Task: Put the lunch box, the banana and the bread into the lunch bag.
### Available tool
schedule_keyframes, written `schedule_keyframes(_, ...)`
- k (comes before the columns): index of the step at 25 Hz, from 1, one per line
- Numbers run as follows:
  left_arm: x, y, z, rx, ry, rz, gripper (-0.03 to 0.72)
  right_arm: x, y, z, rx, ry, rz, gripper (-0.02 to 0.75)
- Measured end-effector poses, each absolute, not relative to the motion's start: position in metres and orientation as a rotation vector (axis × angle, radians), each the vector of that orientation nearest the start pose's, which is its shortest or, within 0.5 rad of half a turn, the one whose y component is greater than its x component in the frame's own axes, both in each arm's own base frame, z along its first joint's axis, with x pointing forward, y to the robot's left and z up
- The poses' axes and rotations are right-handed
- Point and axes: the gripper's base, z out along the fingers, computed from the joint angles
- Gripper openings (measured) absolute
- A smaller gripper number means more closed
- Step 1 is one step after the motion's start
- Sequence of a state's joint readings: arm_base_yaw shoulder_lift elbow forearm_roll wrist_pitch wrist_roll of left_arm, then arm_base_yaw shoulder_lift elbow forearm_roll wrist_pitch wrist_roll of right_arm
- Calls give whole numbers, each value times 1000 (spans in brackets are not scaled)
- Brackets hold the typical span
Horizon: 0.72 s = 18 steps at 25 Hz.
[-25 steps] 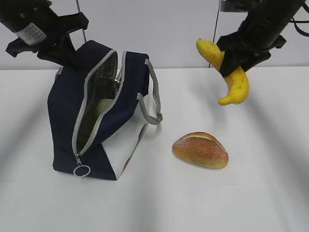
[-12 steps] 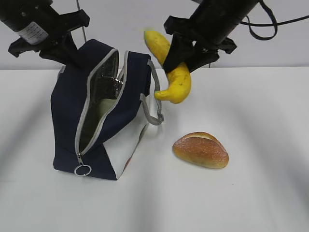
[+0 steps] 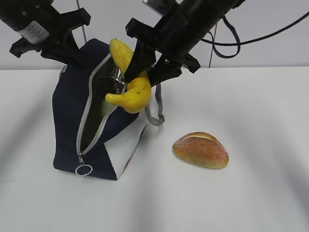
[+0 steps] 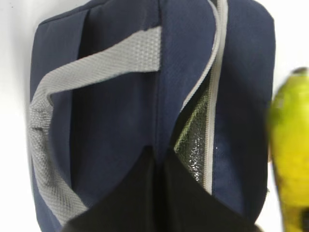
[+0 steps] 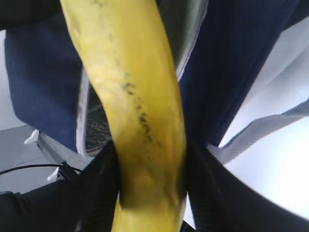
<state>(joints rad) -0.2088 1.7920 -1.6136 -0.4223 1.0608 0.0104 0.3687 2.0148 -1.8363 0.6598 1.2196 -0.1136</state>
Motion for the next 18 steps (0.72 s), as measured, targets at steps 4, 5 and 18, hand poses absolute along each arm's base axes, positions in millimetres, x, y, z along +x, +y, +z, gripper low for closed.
schedule_keyframes(4, 374, -113, 313, 120, 2702, -621, -3, 396, 211, 266, -406, 2805, 1023, 314)
schedule_keyframes(5, 374, -113, 313, 120, 2702, -621, -3, 398, 212, 260, -391, 2816, 1028, 314)
schedule_keyframes(18, 374, -113, 313, 119, 2701, -627, -3, 410, 224, 256, -345, 2777, 853, 314)
